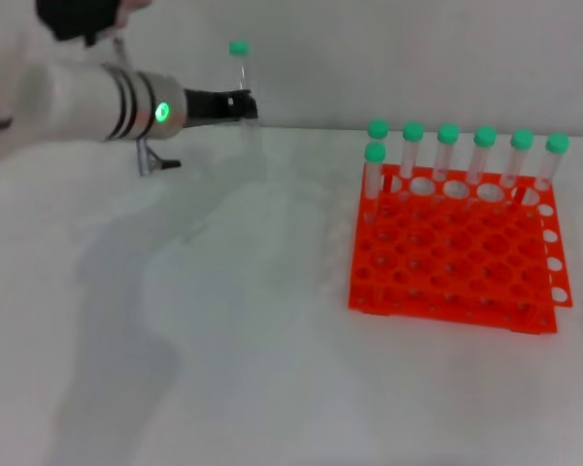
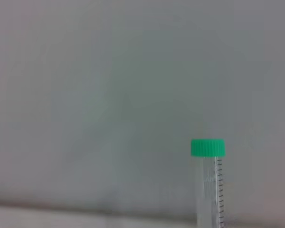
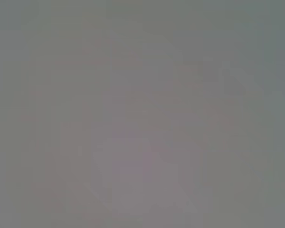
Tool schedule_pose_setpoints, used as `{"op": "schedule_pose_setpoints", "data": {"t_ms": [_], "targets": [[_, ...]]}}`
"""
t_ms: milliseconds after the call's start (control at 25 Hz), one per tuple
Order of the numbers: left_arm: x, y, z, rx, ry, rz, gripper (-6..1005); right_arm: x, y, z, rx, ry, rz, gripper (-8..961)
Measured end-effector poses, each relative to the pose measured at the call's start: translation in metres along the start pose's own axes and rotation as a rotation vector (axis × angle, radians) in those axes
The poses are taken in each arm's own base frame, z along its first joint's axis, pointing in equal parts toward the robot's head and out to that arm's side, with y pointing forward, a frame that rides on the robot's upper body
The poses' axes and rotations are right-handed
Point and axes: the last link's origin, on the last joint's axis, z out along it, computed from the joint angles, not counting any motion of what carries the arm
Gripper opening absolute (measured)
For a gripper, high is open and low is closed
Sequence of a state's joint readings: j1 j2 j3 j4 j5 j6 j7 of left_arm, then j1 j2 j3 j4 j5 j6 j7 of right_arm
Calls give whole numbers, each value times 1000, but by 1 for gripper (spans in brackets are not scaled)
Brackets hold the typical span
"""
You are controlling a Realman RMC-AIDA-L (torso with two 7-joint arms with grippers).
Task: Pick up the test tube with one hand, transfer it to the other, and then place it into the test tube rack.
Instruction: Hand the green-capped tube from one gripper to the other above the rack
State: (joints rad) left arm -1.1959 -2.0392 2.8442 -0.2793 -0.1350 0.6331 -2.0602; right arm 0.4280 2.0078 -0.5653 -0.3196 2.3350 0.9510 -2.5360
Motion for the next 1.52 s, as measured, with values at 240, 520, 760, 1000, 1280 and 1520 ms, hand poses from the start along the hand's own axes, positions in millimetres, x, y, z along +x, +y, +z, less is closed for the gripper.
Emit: {"op": "schedule_pose_setpoints", "data": {"t_ms": [240,520,760,1000,1280,1520], "targets": [[-30,-14,-14,-170,251,-130,194,-3,-6,1,9,0,111,841],[-66,21,-36,-411,534,35,194,-24,-15,8,-123,13,211,841],[-82,71,-31,-537,526,224,194,-64,-2,8,-442,0,193,841],[-96,129,-14,-612,451,484,194,-93,36,-2,-820,50,86,841],[-108,168,-7,-662,410,695,195,-95,75,-5,-1024,82,41,840],[-110,176,-7,-668,418,736,195,-90,90,-4,-1054,85,58,841]]}}
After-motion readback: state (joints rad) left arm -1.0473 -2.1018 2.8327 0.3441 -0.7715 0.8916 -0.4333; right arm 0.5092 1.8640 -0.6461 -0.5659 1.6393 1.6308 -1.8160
